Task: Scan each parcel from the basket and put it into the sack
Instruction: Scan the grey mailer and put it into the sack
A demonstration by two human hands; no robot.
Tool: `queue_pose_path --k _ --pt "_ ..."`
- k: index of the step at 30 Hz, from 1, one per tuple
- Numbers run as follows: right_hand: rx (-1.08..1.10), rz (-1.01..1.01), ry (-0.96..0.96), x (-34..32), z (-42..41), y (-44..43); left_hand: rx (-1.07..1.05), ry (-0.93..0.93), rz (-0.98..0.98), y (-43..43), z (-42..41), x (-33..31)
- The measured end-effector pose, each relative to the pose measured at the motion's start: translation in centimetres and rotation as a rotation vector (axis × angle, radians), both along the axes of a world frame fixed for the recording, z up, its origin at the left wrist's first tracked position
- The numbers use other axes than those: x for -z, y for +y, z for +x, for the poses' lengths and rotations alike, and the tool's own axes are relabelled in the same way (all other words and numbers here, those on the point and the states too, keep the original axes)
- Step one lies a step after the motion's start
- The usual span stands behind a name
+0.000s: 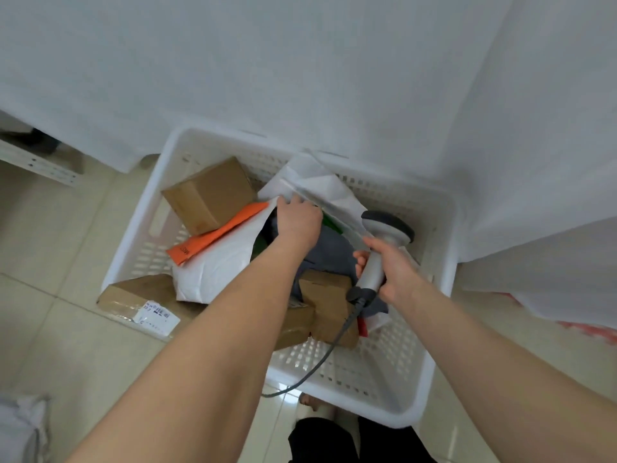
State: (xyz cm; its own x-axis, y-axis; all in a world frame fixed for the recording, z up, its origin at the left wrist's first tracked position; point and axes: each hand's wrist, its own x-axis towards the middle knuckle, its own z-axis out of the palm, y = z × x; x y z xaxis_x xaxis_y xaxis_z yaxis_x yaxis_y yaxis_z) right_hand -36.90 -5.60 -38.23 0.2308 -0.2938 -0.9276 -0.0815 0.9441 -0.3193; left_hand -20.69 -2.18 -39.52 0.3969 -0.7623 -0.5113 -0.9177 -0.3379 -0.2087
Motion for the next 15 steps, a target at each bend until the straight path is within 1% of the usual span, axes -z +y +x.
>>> queue_pose_path --k 3,7,10,15 --pt "0.021 0.011 0.001 -2.5 -0.2 0.9 -0.029 0.072 -0.095 0.2 0.0 -2.9" --pt "0.058 0.000 0.020 -7.3 -0.7 2.4 -0.090 0.209 -0.245 0.6 -0.3 -8.5" --pt "0.102 -0.037 0.031 -11.5 -0.9 3.3 -0.110 0.247 -0.339 1.5 -1.1 -13.0" --pt "0.157 -0.098 0.032 -19.0 -0.6 5.0 -0.319 0.358 -0.405 3.7 -1.1 -21.6"
